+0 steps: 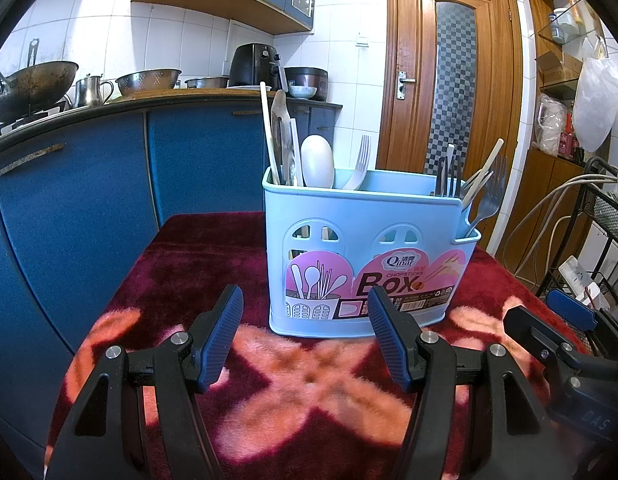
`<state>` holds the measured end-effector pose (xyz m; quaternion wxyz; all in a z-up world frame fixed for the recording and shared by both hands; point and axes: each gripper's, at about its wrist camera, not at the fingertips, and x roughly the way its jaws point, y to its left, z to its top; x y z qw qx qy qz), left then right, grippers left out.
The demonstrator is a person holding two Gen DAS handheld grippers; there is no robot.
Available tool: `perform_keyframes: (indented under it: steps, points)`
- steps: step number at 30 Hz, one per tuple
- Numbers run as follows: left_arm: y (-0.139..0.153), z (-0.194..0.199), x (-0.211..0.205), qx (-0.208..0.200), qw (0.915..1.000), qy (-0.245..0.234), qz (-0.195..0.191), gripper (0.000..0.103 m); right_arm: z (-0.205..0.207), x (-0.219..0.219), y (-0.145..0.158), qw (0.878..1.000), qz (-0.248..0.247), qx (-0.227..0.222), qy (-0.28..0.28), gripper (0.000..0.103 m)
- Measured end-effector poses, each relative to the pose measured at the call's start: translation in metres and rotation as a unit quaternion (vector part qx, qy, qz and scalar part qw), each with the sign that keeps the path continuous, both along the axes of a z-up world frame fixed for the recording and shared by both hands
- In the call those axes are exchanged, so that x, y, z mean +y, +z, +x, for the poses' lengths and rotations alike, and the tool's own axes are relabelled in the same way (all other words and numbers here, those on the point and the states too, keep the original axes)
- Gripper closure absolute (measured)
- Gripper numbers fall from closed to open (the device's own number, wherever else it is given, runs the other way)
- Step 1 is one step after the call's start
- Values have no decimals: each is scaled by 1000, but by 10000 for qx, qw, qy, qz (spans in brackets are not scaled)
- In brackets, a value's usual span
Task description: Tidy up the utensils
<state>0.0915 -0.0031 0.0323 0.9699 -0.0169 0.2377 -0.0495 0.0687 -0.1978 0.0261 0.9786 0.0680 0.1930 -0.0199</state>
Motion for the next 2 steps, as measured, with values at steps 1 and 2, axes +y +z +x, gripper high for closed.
perform_keyframes:
  steps: [1,2]
  points:
    - [0,0,0,2,10000,0,2,37,0,0,0,10000,2,2,1,16]
    - [0,0,0,10,10000,0,3,37,0,1,0,10000,2,1,0,16]
